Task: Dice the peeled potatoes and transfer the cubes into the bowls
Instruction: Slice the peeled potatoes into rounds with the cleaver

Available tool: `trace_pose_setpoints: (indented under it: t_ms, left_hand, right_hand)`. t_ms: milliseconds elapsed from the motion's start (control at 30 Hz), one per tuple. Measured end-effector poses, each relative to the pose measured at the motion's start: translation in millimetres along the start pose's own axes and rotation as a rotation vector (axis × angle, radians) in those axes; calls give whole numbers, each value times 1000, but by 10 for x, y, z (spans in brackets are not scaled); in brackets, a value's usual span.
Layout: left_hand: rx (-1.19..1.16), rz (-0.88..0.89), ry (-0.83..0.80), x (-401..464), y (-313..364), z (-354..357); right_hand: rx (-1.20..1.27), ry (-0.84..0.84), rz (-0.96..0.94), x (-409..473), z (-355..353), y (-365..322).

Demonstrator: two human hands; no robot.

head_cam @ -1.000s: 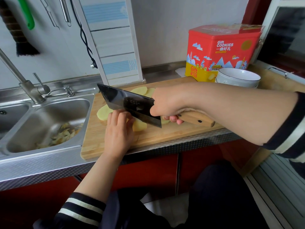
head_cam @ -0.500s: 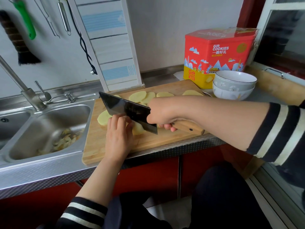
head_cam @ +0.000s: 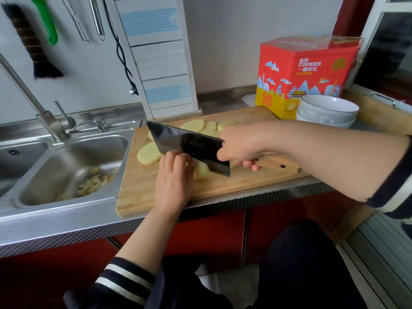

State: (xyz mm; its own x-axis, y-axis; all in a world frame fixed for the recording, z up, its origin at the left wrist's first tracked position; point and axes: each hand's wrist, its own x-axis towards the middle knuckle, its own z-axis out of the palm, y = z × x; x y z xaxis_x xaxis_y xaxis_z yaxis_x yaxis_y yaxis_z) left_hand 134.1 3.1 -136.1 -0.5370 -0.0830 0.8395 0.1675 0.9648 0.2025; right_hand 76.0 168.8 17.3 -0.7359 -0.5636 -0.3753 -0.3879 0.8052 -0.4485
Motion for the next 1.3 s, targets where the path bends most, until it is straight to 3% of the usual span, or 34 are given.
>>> trace_pose_setpoints:
  t_ms: [367,733,1033,1300]
  left_hand:
    - [-45,37,4,-16,-4,14]
    - [-70,-51,-47,-34,-21,-2]
    - [45,-59,-241,-15,-24,-48]
    - [-85,-155,-365,44,-73,-34]
  right_hand:
    - [-33,-49,-11,107,87,-29]
    - [48,-83,6,222,326,70]
    - [151,-46,3,267,273,170]
    - [296,-10,11,333,182,374]
